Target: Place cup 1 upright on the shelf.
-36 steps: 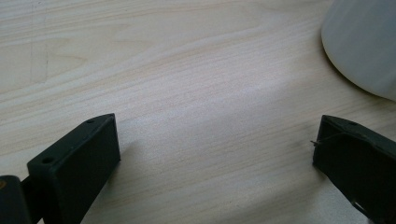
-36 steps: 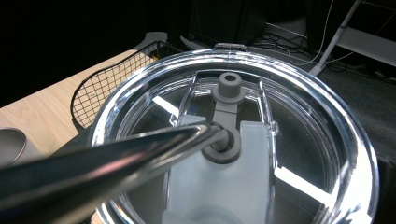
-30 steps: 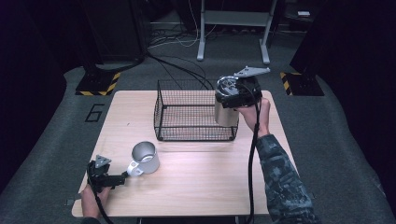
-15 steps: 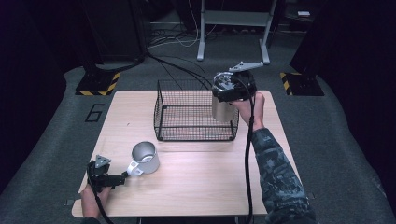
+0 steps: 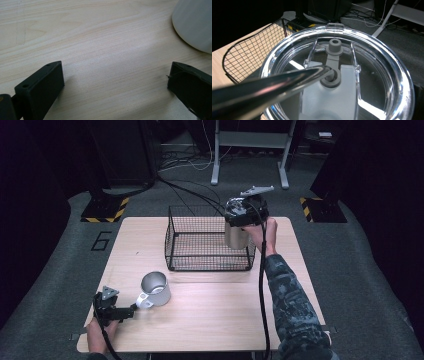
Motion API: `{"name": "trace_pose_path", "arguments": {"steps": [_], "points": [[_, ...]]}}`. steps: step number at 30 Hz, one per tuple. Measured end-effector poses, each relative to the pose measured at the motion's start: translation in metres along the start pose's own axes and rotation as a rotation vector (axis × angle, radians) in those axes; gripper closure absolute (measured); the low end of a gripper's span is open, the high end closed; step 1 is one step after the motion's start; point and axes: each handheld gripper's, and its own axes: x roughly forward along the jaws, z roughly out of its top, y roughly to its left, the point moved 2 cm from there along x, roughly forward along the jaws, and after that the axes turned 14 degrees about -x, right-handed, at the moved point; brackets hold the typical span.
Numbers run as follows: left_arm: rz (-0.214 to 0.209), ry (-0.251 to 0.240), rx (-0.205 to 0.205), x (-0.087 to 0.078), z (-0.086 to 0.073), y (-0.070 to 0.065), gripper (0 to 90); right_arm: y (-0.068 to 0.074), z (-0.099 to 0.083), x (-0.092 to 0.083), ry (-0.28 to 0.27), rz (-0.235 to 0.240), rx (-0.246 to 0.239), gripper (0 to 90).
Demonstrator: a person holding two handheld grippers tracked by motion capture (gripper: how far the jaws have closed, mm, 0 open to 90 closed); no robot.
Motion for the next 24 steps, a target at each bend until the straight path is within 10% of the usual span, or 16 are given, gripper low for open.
{"name": "trace_pose_path", "arguments": {"steps": [24], "points": [[0.001, -0.004, -0.001, 0.000, 0.000, 0.000, 0.5, -0.006, -0.017, 0.038, 0.072, 0.018, 0.047, 3.4]]}}
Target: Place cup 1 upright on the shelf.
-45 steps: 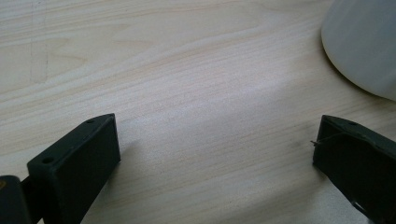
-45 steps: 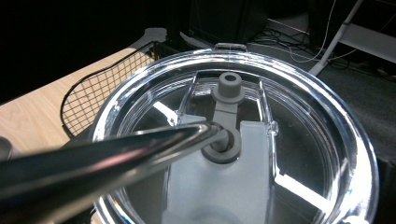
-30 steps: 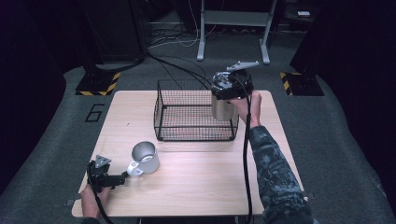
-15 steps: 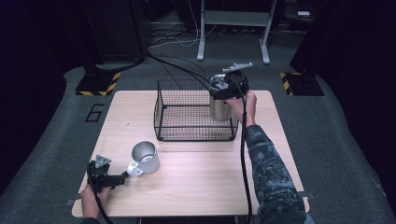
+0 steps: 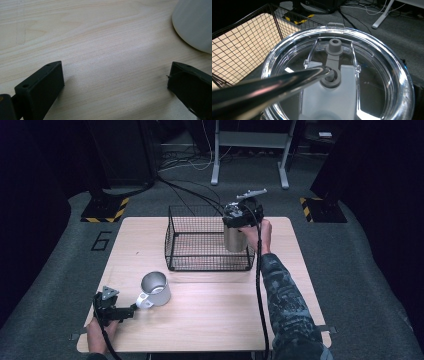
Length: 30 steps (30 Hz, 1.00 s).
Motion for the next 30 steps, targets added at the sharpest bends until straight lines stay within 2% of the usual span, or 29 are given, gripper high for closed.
{"name": "trace_pose_path", "arguments": {"steps": [4, 8, 13, 14, 15, 22, 30], "points": [[0.000, 0.001, 0.000, 0.000, 0.000, 0.000, 0.5, 0.001, -0.003, 0.006, 0.019, 0.000, -0.009, 3.4], [0.000, 0.001, 0.001, 0.000, 0.000, 0.000, 0.5, 0.002, -0.008, 0.013, 0.034, 0.004, 0.018, 3.4], [-0.001, 0.001, -0.001, 0.000, 0.000, 0.000, 0.5, 0.000, -0.012, 0.021, 0.038, 0.003, 0.003, 3.4], [-0.001, 0.000, -0.002, 0.000, 0.000, 0.000, 0.5, 0.002, -0.012, 0.022, 0.045, 0.003, 0.029, 3.4], [-0.001, 0.000, -0.002, 0.000, 0.000, 0.000, 0.5, 0.002, -0.013, 0.024, 0.044, 0.003, 0.016, 3.4], [-0.001, 0.001, 0.000, 0.000, 0.000, 0.000, 0.5, 0.006, -0.015, 0.033, 0.062, 0.005, 0.042, 3.4], [0.000, 0.000, 0.000, 0.000, 0.000, 0.000, 0.5, 0.010, -0.019, 0.042, 0.083, 0.000, 0.043, 3.3]]}}
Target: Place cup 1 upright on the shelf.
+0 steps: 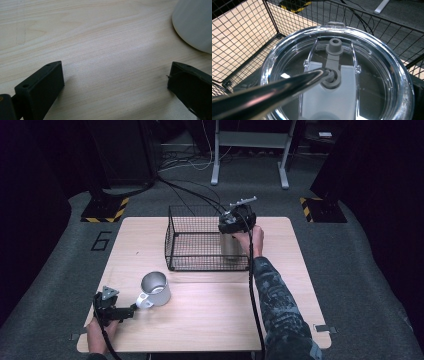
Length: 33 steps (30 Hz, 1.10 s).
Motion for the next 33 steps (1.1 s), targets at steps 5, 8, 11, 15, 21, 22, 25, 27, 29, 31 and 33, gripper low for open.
{"name": "trace_pose_path", "arguments": {"steps": [5, 8, 11, 15, 21, 22, 25, 27, 29, 31, 33], "points": [[0.000, 0.000, -0.002, 0.000, 0.000, 0.000, 0.4, 0.002, -0.003, 0.005, 0.006, 0.003, 0.003, 3.3], [-0.002, -0.002, -0.005, 0.000, 0.000, 0.000, 0.5, 0.002, -0.004, 0.007, 0.015, 0.000, 0.002, 3.3], [-0.001, 0.000, -0.002, 0.000, 0.000, 0.000, 0.5, 0.003, -0.005, 0.009, 0.023, 0.005, 0.004, 3.3], [0.000, 0.000, -0.002, 0.000, 0.000, 0.000, 0.5, 0.002, -0.006, 0.011, 0.030, 0.004, 0.008, 3.2], [-0.001, -0.001, -0.003, 0.000, 0.000, 0.000, 0.5, 0.003, -0.007, 0.014, 0.037, 0.002, 0.007, 3.2], [-0.001, -0.001, -0.003, 0.000, 0.000, 0.000, 0.4, 0.003, -0.007, 0.015, 0.034, 0.009, 0.009, 3.1], [-0.001, 0.000, -0.003, 0.000, 0.000, 0.000, 0.5, 0.004, -0.007, 0.015, 0.034, 0.008, 0.012, 3.1], [-0.001, -0.001, -0.003, 0.000, 0.000, 0.000, 0.5, 0.004, -0.007, 0.015, 0.038, 0.007, 0.013, 3.1], [-0.001, -0.001, -0.003, 0.000, 0.000, 0.000, 0.5, 0.004, -0.007, 0.015, 0.040, 0.004, 0.013, 3.0], [-0.001, -0.001, -0.003, 0.000, 0.000, 0.000, 0.5, 0.004, -0.007, 0.014, 0.042, 0.006, 0.014, 2.9], [0.000, -0.001, -0.003, 0.000, 0.000, 0.000, 0.5, 0.004, -0.008, 0.014, 0.055, 0.015, 0.015, 2.8]]}}
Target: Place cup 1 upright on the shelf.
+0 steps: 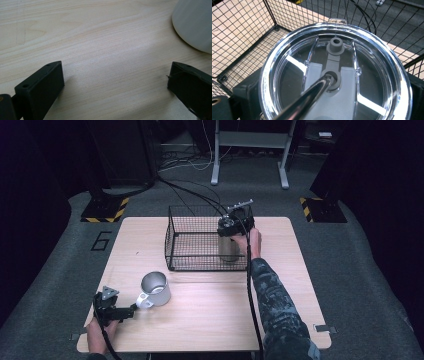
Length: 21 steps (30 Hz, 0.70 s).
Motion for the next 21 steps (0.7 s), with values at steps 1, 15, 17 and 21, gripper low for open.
{"name": "trace_pose_path", "arguments": {"steps": [1, 15, 17, 21], "points": [[0.000, 0.000, 0.000, 0.000, 0.000, 0.000, 0.5, 0.000, 0.000, 0.000, 0.002, 0.001, -0.003, 2.8], [-0.001, 0.000, -0.001, 0.000, 0.000, 0.000, 0.5, -0.005, 0.002, -0.021, 0.030, 0.024, -0.006, 0.0], [-0.001, 0.001, 0.001, 0.000, 0.000, 0.000, 0.5, -0.006, 0.001, -0.025, 0.024, 0.031, 0.000, 0.0], [0.000, 0.004, 0.005, 0.000, 0.000, 0.000, 0.5, -0.007, 0.002, -0.034, 0.001, 0.024, 0.003, 0.0]]}}
